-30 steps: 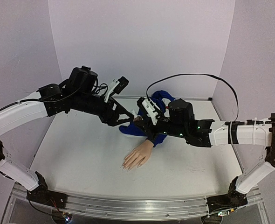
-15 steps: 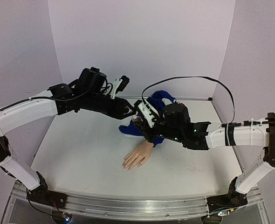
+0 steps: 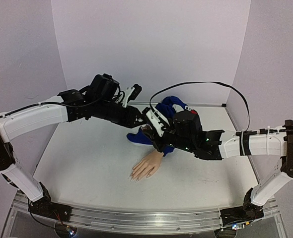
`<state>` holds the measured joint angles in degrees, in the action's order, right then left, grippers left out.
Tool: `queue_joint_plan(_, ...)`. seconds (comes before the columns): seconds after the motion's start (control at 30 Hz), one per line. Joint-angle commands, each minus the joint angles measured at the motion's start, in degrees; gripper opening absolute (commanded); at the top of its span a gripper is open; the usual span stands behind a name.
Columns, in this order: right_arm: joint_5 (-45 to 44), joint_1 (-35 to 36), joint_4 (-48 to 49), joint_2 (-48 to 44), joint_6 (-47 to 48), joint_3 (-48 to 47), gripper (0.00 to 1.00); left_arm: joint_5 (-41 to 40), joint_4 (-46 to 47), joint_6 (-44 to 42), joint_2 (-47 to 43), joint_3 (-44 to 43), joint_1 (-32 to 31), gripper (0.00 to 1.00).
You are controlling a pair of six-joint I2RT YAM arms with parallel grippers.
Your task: Paint the nails
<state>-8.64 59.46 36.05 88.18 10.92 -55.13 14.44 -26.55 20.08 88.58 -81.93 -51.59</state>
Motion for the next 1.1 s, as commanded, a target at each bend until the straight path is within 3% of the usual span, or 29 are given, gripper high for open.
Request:
queue_joint_plan(0.0,-1.3,0.3,3.1,-0.9,0.4,-3.0,0.0,1.1,1.7,-0.1,-0.2,-3.3,-0.4,0.22)
queue_joint_plan(0.17,1.8,0.3,3.1,-1.4,0.1,-3.1,0.0,4.4,1.8,-2.0,0.0,-3.5,-0.5,0.06)
queue_joint_plan(0.3,12.4,-0.2,2.9,-3.5,0.5,-2.4,0.0,10.9,1.9,-7.4,-0.2,-3.8,-0.5,0.0)
queue_joint_plan(0.33,17.7,-0.9,2.3,-4.2,0.5,-2.4,0.0,13.8,2.0,-9.5,-0.3,-3.9,-0.5,0.0)
queue_joint_plan(0.47,66.5,-6.3,-2.7,-3.8,-2.2,-6.9,0.0,34.3,3.8,-25.5,-3.7,0.0,-0.4,0.0)
queue_joint_plan(0.5,74.7,-6.6,-4.5,-2.2,-3.7,-9.4,0.0,40.6,6.4,-30.6,-6.1,2.8,-0.4,0.0)
queue_joint_plan(0.57,81.6,-6.6,-8.0,-0.9,-4.0,-11.3,0.0,45.7,12.5,-33.2,-10.6,7.7,-0.4,0.0)
queue_joint_plan(0.8,69.5,-6.6,-8.1,-2.4,-3.0,-8.5,0.0,49.4,12.2,-30.4,-7.9,4.4,0.3,0.0)
queue_joint_plan(0.93,55.4,-6.6,-8.2,-3.6,-1.5,-6.5,0.0,44.8,10.9,-26.7,-7.6,3.7,0.4,0.0)
queue_joint_plan(1.0,52.4,-6.7,-8.1,-4.0,-0.9,-6.1,0.0,42.6,8.4,-26.8,-7.8,3.4,0.3,0.0)
queue_joint_plan(1.07,51.8,-6.7,-8.2,-4.0,-0.7,-6.2,0.0,40.2,5.3,-27.7,-7.8,3.1,0.3,0.06)
